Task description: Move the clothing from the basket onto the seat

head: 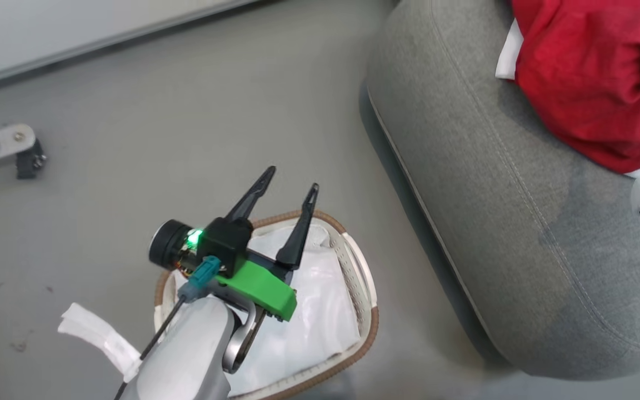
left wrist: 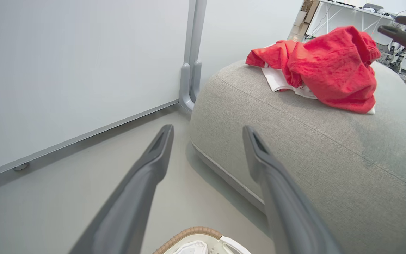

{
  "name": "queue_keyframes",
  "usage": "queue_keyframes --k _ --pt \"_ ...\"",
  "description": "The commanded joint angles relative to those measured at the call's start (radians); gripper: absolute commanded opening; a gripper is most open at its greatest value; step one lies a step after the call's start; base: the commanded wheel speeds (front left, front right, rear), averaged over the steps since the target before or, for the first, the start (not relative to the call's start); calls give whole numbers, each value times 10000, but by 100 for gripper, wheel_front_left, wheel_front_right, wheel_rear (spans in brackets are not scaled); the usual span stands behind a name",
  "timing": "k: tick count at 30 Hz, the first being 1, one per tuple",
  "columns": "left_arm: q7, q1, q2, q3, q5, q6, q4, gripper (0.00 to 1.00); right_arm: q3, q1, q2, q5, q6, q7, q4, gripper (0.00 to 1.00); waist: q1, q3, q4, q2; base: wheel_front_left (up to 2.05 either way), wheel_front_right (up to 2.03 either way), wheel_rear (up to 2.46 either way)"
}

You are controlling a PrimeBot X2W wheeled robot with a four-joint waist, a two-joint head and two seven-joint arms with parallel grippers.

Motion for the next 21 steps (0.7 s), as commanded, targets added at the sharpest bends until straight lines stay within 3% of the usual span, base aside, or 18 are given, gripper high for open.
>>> queue_keyframes --k 1,9,21 --pt "-3 292 -77 210 -56 74 -63 100 62 138 -77 142 -14 -21 -74 100 0 -852 516 0 0 0 0" --pt "-2 1361 -344 1763 -272 179 -340 100 1075 379 89 606 -14 -21 -6 100 0 -1952 1411 0 0 0 0" --pt "0 2984 -460 4051 -27 448 -751 100 2419 1363 1389 1292 -13 -19 47 100 0 -2812 2393 0 0 0 0"
